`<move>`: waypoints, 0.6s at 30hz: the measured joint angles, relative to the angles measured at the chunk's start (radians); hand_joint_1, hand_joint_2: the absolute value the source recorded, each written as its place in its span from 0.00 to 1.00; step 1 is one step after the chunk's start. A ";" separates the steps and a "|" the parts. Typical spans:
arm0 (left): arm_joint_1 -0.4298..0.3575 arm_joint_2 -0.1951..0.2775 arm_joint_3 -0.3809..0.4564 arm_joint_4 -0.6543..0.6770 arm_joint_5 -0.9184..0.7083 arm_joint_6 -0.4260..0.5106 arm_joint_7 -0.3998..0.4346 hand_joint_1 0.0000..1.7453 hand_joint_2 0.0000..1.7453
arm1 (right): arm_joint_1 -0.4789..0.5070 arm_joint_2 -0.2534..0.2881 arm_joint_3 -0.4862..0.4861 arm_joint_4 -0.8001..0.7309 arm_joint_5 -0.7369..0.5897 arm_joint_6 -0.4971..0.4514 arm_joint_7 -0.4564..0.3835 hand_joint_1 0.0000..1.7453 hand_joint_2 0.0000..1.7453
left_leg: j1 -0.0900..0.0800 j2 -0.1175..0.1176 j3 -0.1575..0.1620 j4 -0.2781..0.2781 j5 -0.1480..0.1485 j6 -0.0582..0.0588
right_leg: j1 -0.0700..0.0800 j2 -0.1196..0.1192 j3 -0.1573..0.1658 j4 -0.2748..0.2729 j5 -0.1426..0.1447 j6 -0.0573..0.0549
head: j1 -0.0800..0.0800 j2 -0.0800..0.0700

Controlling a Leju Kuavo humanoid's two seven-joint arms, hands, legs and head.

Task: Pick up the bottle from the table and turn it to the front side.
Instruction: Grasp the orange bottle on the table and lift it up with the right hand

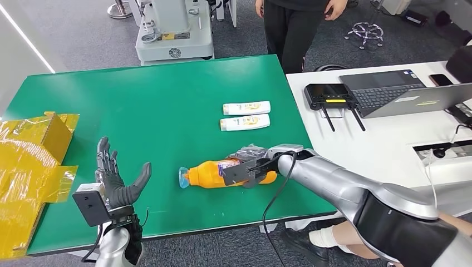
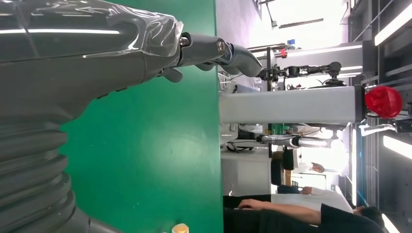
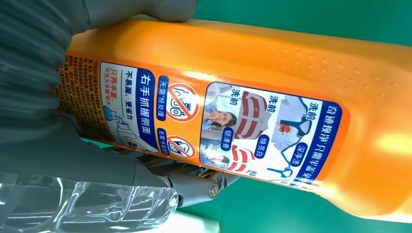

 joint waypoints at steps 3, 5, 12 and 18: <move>-0.001 0.002 0.008 0.000 -0.007 0.018 0.000 0.00 1.00 | 0.023 0.013 -0.044 -0.013 -0.005 -0.085 -0.027 1.00 1.00 | 0.000 0.000 0.000 0.000 0.000 0.000 | 0.000 0.000 0.000 0.000 0.000 0.000 | 0.000 0.000; -0.003 0.006 0.016 0.000 -0.012 0.033 0.000 0.00 1.00 | 0.043 0.023 -0.075 -0.025 -0.005 -0.150 -0.050 1.00 1.00 | 0.000 0.000 0.000 0.000 0.000 0.000 | 0.000 0.000 0.000 0.000 0.000 0.000 | 0.000 0.000; -0.018 0.028 0.062 0.000 -0.042 0.093 -0.001 0.00 1.00 | 0.146 0.077 -0.194 -0.093 0.040 -0.376 -0.126 1.00 1.00 | 0.001 0.000 0.000 -0.001 0.000 0.000 | 0.001 0.000 0.000 0.000 -0.001 -0.001 | 0.000 0.000; -0.044 0.060 0.125 0.000 -0.071 0.111 0.008 0.00 1.00 | 0.262 0.102 -0.288 -0.182 0.115 -0.424 -0.130 1.00 1.00 | 0.001 0.000 0.000 -0.001 0.000 0.000 | 0.001 0.000 0.000 0.000 -0.001 -0.001 | 0.000 0.000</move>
